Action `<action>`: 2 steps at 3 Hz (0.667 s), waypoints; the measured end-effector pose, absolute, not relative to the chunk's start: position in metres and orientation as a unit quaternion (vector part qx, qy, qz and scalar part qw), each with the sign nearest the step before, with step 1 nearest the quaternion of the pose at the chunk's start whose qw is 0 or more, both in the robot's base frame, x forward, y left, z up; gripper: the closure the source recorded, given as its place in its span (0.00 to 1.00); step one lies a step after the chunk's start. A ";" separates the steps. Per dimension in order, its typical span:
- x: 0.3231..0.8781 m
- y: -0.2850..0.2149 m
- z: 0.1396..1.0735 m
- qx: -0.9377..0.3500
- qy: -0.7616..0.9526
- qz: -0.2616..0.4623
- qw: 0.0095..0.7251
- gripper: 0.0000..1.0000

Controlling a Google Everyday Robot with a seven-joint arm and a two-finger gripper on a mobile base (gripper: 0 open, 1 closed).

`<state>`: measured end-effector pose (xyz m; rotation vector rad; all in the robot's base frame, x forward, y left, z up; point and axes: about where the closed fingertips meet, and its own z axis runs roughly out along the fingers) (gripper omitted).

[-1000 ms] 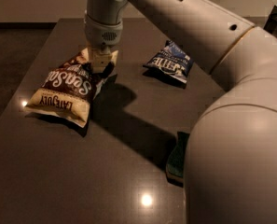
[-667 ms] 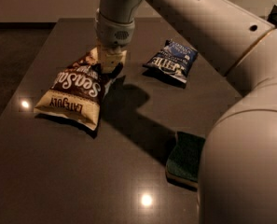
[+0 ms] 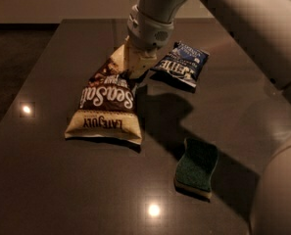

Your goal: Move brown chip bag near sponge

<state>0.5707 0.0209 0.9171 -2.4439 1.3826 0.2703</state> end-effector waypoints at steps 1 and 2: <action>0.557 -0.006 0.924 -0.859 0.470 0.103 0.174 1.00; 0.542 -0.030 0.928 -0.857 0.471 0.111 0.179 1.00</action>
Offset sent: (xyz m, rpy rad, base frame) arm -0.0601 -0.0934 0.0154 0.0451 0.0572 0.0295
